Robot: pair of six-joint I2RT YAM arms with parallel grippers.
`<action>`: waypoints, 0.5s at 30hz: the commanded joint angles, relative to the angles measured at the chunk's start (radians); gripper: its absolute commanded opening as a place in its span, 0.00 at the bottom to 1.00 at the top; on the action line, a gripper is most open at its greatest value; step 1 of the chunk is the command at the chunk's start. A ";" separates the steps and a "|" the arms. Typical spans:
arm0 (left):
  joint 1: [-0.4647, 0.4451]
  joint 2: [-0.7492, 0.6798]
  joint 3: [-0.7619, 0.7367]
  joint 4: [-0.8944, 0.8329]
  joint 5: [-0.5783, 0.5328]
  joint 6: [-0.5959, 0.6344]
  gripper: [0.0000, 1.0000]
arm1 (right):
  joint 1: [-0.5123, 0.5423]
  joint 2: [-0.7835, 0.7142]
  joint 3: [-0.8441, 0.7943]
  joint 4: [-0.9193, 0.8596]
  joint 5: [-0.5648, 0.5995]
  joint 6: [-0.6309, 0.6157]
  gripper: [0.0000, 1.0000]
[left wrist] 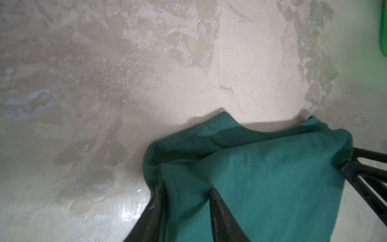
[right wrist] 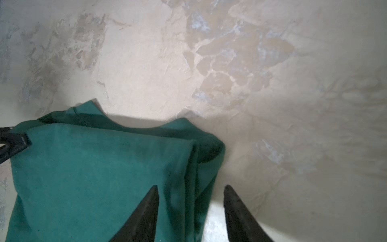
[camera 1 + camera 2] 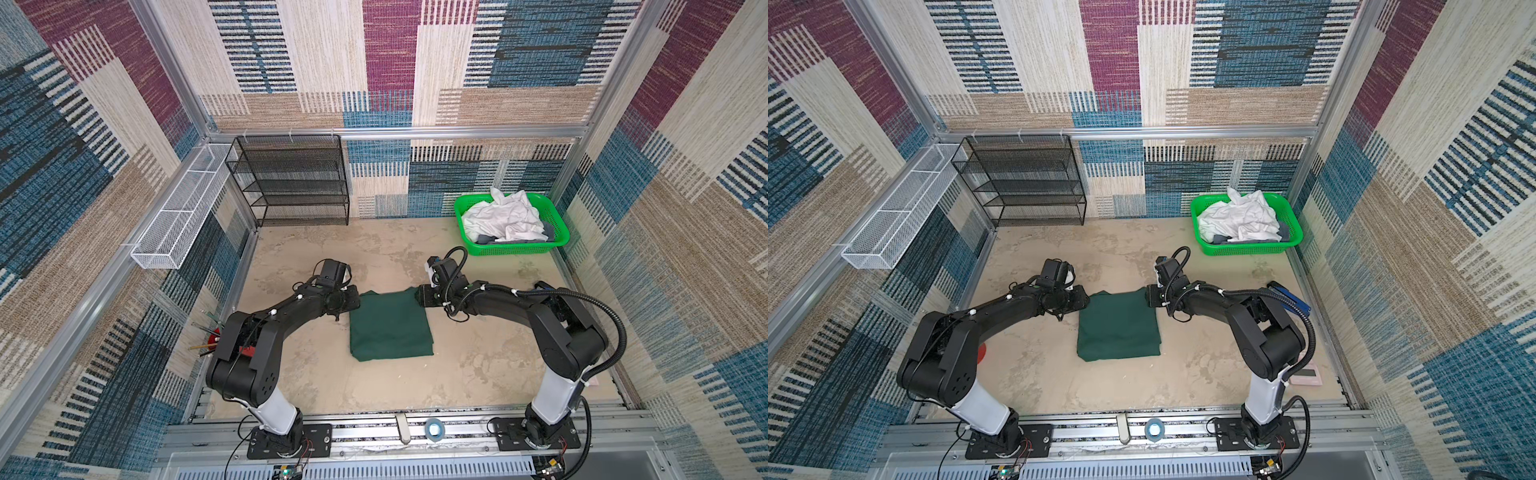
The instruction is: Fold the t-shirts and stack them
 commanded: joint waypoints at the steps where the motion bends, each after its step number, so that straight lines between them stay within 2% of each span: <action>1: 0.000 0.011 0.008 0.036 0.022 0.011 0.36 | 0.001 0.015 0.014 0.049 -0.029 -0.022 0.47; 3: 0.001 0.019 0.011 0.039 0.025 0.008 0.32 | 0.001 0.025 0.017 0.059 -0.045 -0.027 0.46; 5: 0.000 0.026 0.011 0.050 0.035 0.007 0.24 | 0.001 0.038 0.022 0.066 -0.063 -0.029 0.41; 8: 0.000 0.019 0.013 0.047 0.051 -0.003 0.08 | 0.001 0.054 0.027 0.062 -0.073 -0.029 0.27; 10: -0.002 -0.003 0.007 0.045 0.055 -0.007 0.02 | -0.001 0.051 0.020 0.070 -0.075 -0.028 0.19; 15: -0.020 -0.103 0.002 0.010 0.050 -0.014 0.00 | 0.001 0.051 0.015 0.070 -0.073 -0.027 0.00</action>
